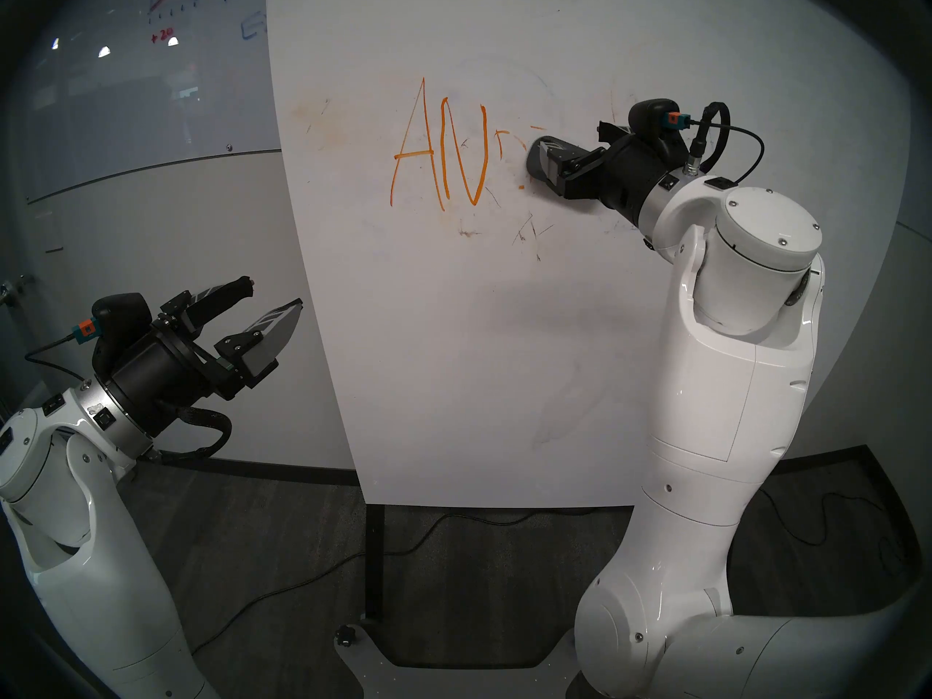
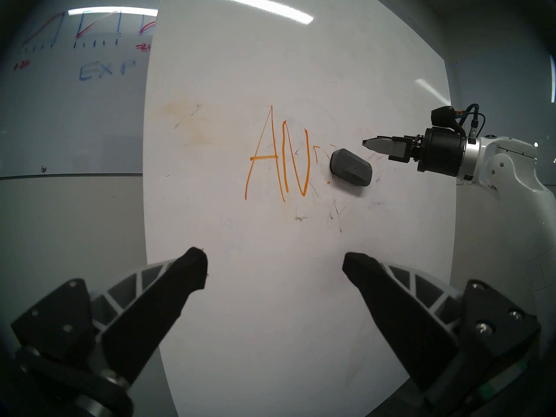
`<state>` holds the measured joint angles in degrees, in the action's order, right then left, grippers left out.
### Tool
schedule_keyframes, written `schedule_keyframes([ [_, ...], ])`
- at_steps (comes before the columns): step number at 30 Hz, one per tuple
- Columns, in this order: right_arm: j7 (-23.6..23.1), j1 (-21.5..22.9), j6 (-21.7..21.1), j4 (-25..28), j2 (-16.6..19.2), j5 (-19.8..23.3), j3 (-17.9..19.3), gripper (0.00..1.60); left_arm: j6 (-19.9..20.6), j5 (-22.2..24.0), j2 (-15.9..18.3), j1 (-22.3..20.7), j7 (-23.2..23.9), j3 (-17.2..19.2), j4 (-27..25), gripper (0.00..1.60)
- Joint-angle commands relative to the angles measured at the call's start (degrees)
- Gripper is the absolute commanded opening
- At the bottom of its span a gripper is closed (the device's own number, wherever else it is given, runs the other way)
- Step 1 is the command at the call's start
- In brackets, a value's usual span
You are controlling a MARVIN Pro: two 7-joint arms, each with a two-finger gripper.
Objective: Erase all marks on the whiteboard with the eraser
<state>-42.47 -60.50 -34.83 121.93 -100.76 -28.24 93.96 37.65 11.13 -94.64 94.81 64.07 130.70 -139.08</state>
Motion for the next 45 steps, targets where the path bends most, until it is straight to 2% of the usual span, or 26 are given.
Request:
schedule_keyframes([
  [1,0.7,-2.3,6.3,1.8,3.3,-1.2,-2.6,1.6,0.0,0.2,0.1,0.1,-0.1,-0.1,-0.9,1.6],
  [8,2.1,-4.7,14.3,1.5,5.9,-4.3,-5.1,1.6,0.0,0.2,0.1,0.1,-0.1,-0.1,-0.9,1.6],
  [9,2.7,-4.8,13.5,1.6,6.7,-4.5,-5.7,1.6,0.0,0.2,0.1,0.1,0.0,-0.1,-0.9,1.6],
  [11,3.5,-5.5,17.1,1.1,7.0,-5.6,-6.1,1.6,0.0,0.2,0.1,0.1,-0.1,-0.1,-0.9,1.6],
  [13,4.3,-5.7,18.0,0.8,7.6,-6.2,-6.5,1.6,0.0,0.2,0.1,0.1,-0.1,-0.1,-0.9,1.6],
  [14,4.8,-5.9,19.7,0.5,8.3,-6.8,-6.8,1.6,0.0,0.2,0.1,0.1,-0.1,-0.1,-0.9,1.6],
  [15,5.2,-5.8,19.6,0.5,9.9,-7.6,-7.7,1.6,0.0,0.2,0.1,0.1,0.0,-0.1,-0.9,1.6],
  [17,6.2,-6.4,22.9,-0.2,10.1,-8.5,-7.7,1.6,0.0,0.2,0.1,0.1,-0.1,-0.1,-0.9,1.6],
  [19,7.3,-6.4,22.9,-0.3,11.3,-9.0,-8.4,1.6,0.0,0.2,0.1,0.1,0.0,-0.1,-0.9,1.6],
  [20,7.9,-6.8,25.5,-0.8,11.0,-9.3,-8.2,1.6,0.0,0.2,0.1,0.1,-0.1,-0.1,-0.9,1.6],
  [22,8.2,-6.7,24.9,-0.8,11.4,-9.4,-8.5,1.6,0.0,0.2,0.1,0.1,-0.1,-0.1,-0.9,1.6],
  [23,9.0,-6.8,27.6,-1.4,11.3,-10.1,-8.3,1.6,0.0,0.2,0.1,0.1,-0.1,-0.1,-0.9,1.6],
  [24,9.8,-6.7,27.4,-1.6,11.8,-10.2,-8.7,1.6,0.0,0.2,0.1,0.1,-0.1,-0.1,-0.9,1.6],
  [25,10.0,-6.7,29.3,-2.0,11.7,-10.8,-8.5,1.6,0.0,0.2,0.1,0.1,-0.1,-0.1,-0.9,1.6],
  [29,11.9,-6.1,32.4,-3.7,12.8,-12.4,-8.5,1.6,0.0,0.2,0.1,0.1,-0.1,-0.1,-0.9,1.6],
  [45,16.3,-2.5,36.8,-9.0,13.7,-16.1,-7.9,1.6,0.0,0.2,0.1,0.1,-0.1,-0.1,-0.9,1.6],
])
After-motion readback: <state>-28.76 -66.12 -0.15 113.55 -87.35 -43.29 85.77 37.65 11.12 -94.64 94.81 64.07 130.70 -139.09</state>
